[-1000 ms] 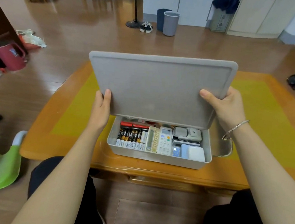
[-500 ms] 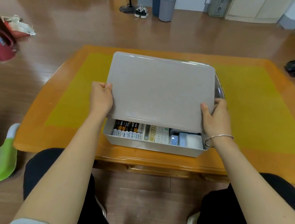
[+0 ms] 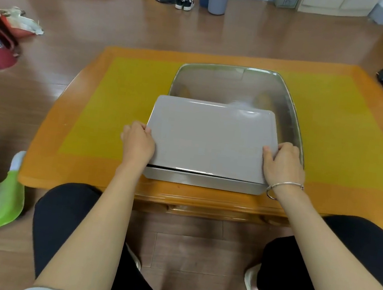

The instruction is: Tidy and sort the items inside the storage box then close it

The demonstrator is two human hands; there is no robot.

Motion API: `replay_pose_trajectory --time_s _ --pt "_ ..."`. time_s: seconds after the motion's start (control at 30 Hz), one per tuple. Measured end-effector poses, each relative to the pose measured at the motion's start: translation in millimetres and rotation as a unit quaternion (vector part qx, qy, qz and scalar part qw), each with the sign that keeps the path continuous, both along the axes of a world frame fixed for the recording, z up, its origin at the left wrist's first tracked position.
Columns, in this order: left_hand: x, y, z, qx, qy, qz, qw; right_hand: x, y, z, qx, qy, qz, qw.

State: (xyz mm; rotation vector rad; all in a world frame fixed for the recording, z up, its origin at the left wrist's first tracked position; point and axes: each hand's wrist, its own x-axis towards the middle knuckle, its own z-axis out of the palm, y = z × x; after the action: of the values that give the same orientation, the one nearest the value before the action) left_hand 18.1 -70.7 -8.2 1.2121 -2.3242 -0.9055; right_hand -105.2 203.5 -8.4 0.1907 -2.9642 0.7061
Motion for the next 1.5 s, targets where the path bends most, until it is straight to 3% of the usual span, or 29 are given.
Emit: replay_pose_trajectory --time_s 0.5,0.73,1.03,1.3,1.5 --pt "6 5 -11 -0.024 -0.015 0.003 1.000 6 -2 -10 0.048 0.015 0.019 0.999" --pt "1 9 -20 -0.058 0.019 -0.040 0.997 9 -12 -24 -0.045 0.007 0.033 0.998" --pt "-50 5 -13 -0.068 0.019 -0.075 0.995 -47 -17 -13 -0.071 0.043 0.058 0.995" --pt "-81 -3 -10 -0.062 -0.005 -0.082 0.995 -77 -21 -8 -0.057 0.021 0.052 0.997" --pt "-77 -9 -7 0.002 0.018 -0.095 0.995 -75 -17 0 -0.014 -0.025 0.039 0.999"
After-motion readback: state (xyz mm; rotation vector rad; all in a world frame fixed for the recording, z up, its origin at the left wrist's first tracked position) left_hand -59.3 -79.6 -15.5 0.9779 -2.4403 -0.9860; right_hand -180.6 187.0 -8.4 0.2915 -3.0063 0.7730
